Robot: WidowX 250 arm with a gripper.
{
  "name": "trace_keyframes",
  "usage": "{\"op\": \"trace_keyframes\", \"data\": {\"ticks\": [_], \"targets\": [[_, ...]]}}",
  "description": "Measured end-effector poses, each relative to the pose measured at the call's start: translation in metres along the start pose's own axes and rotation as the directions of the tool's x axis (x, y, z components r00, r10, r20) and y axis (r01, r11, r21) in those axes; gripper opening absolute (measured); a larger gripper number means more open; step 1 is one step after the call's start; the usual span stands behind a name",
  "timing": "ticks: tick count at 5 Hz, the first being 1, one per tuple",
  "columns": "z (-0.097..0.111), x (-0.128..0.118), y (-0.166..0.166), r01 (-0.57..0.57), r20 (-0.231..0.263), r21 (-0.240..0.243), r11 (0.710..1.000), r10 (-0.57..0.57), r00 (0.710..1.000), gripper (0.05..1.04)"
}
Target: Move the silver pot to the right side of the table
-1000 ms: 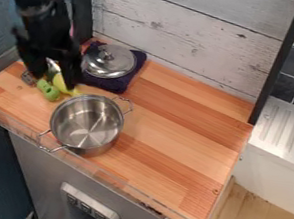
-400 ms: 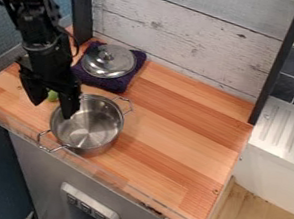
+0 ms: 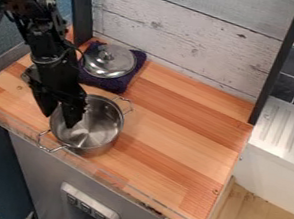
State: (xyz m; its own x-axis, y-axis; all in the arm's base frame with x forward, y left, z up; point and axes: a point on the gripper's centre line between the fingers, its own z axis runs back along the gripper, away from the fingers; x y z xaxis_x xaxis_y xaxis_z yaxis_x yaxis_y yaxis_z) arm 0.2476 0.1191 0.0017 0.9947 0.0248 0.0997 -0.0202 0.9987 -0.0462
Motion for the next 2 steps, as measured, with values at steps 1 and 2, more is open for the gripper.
{"op": "trace_keyframes", "data": {"ticks": [1,2], "targets": [[-0.0033,-0.0057,-0.0062,0.017,-0.006,-0.032,0.999,-0.017,1.000,0.364],[-0.0028,-0.0064,-0.0076,0.007,-0.010,-0.043,0.999,-0.008,1.000,0.157]]}}
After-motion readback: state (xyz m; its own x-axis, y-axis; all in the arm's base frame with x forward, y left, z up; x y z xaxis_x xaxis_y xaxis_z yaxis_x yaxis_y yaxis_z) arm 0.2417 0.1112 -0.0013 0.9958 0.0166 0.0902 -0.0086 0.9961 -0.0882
